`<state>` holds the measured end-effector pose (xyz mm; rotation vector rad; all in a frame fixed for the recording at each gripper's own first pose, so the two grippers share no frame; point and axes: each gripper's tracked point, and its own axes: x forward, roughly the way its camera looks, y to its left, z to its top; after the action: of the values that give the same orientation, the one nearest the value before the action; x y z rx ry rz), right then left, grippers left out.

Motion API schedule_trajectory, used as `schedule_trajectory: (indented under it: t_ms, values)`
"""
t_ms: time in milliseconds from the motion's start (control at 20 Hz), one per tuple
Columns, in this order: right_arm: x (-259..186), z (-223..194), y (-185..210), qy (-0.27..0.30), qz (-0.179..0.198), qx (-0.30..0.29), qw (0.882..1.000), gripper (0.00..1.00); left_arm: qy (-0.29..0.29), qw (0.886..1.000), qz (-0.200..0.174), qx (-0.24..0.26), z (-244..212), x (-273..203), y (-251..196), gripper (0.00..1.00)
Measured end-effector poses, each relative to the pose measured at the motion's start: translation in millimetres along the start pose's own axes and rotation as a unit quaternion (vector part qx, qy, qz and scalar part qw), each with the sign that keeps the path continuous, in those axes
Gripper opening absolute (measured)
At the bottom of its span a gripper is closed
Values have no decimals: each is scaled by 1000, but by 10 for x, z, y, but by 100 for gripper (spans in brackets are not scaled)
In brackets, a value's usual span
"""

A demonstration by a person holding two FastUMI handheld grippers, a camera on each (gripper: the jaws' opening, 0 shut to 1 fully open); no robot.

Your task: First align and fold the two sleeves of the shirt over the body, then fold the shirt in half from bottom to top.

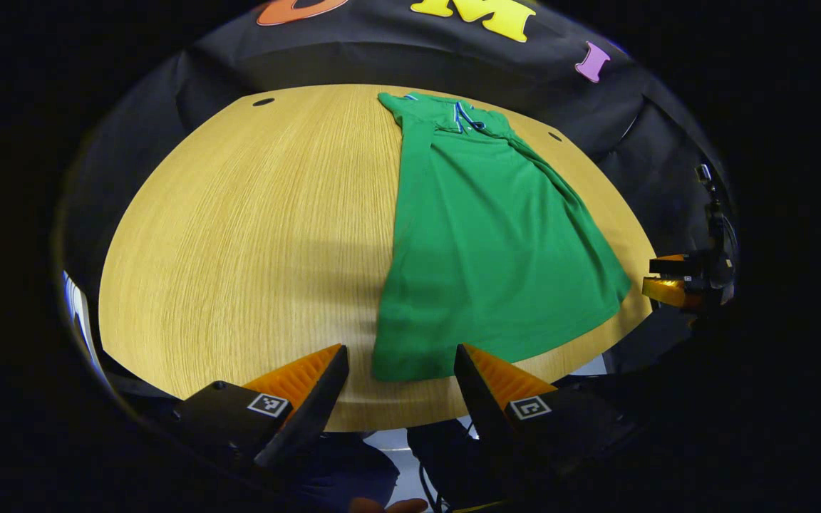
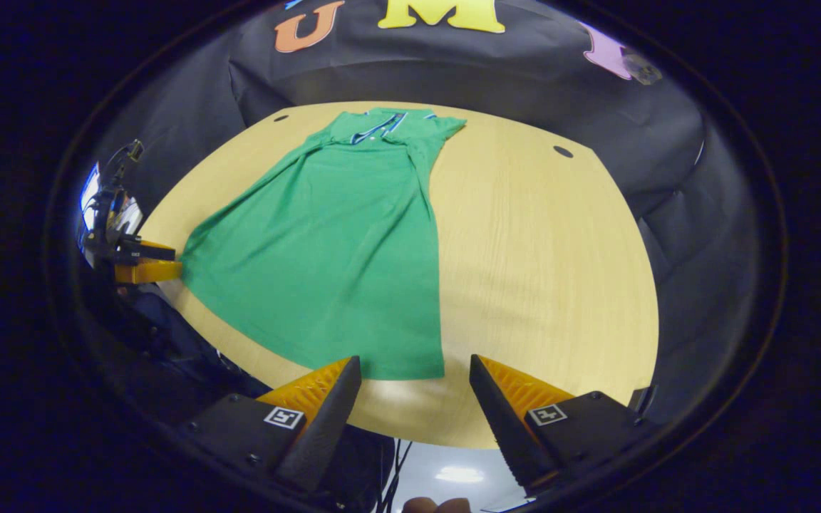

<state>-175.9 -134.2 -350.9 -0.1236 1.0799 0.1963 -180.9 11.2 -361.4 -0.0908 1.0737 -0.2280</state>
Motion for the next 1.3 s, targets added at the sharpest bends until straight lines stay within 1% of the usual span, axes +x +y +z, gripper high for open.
schedule_trajectory:
  t_ms: [50,250,300,350,400,450,500,550,600,700,750,800,850,950,1000,1050,1100,1150,1200,1250,1300]
  values:
    - [55,-29,11,4,0,-3,1000,93,4,1000,2,11,-14,-3,-9,94]
    - [201,-60,41,16,-1,-5,1000,93,17,999,22,31,-72,26,-59,97]
    - [231,-58,32,18,-4,-7,1000,98,18,999,25,32,-74,27,-64,97]
    - [258,-51,48,18,-3,-11,1000,98,20,999,29,34,-91,33,-67,97]
    - [344,-73,97,31,0,-13,999,93,29,998,40,37,-98,30,-56,96]
    - [357,-86,128,37,5,-13,999,93,33,998,45,40,-104,38,-52,96]
    - [357,-63,142,35,7,-7,999,98,37,997,50,42,-111,30,-44,95]
    - [365,-73,140,41,10,-3,999,93,39,997,54,42,-115,25,-42,100]
    - [359,-58,128,40,8,5,999,93,40,997,58,34,-113,27,-37,95]
    - [350,-60,98,44,3,15,999,93,40,997,64,23,-101,41,-41,95]
    - [350,-59,77,46,0,22,999,84,43,997,65,24,-96,47,-48,95]
    - [357,-60,52,51,-4,33,998,68,52,996,64,24,-98,52,-61,94]
    - [357,-51,37,54,-7,40,998,63,60,996,63,26,-105,51,-57,92]
    - [357,-36,68,60,-2,47,997,41,76,995,55,26,-96,41,-108,87]
    - [376,-42,82,65,-6,41,997,27,75,996,48,21,-78,62,-158,65]
    - [352,-24,103,70,-3,26,997,13,71,997,36,6,-61,81,-214,38]
    - [366,-20,107,70,-1,26,997,13,71,997,22,-6,-44,80,-245,18]
    - [349,-15,110,70,1,29,997,5,74,997,-2,-24,-39,87,-309,8]
    - [364,1,112,73,8,43,996,7,78,995,-25,-48,-32,64,-386,4]
    - [351,-12,113,78,15,56,995,5,80,995,-31,-54,-19,44,-413,4]
    - [338,-12,112,81,21,71,994,5,76,995,-35,-55,-29,-8,-398,4]
